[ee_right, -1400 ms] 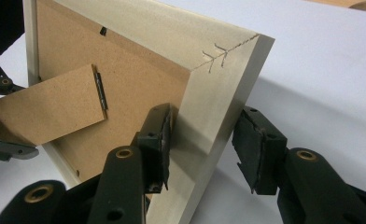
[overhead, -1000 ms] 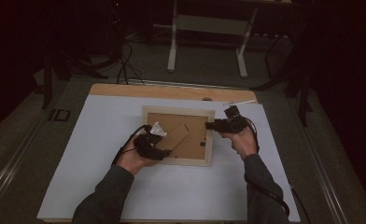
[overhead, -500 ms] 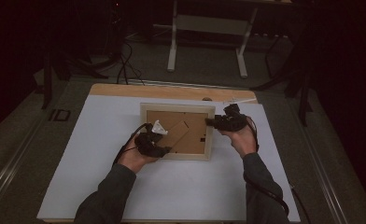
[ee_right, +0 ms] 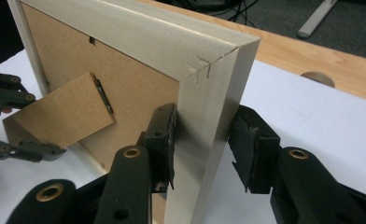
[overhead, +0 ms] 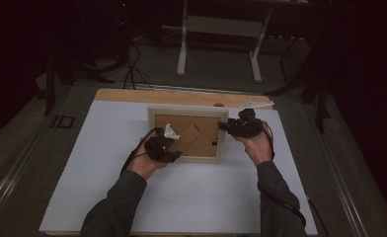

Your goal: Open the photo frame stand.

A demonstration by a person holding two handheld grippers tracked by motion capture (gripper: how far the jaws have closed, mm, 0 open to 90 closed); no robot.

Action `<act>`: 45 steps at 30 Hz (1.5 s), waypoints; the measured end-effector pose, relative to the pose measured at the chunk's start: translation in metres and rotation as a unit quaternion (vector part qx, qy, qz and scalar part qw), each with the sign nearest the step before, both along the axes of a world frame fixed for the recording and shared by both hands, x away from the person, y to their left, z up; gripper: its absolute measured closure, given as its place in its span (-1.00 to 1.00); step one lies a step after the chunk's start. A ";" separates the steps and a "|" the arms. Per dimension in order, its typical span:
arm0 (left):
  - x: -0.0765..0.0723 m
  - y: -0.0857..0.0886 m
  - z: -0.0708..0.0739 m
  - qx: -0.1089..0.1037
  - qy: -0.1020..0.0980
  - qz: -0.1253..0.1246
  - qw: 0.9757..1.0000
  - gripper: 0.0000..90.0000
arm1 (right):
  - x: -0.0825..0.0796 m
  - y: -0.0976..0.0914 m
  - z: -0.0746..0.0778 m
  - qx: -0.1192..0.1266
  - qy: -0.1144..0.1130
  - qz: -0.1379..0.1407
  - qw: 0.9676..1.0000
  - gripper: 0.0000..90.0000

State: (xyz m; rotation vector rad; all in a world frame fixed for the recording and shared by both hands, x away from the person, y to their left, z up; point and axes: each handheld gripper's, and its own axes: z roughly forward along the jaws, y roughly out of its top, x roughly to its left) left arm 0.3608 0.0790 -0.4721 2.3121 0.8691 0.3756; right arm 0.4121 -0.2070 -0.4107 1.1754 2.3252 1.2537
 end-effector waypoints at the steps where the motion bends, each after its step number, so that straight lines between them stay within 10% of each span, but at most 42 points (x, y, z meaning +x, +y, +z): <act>1: 0.001 0.000 0.000 0.002 0.000 0.000 1.000 0.28 | 0.000 0.000 0.001 0.000 -0.002 0.000 1.000 0.37; 45: 0.009 -0.005 -0.003 0.048 -0.039 0.028 0.998 0.28 | -0.021 0.011 0.004 -0.039 -0.059 -0.003 0.997 0.39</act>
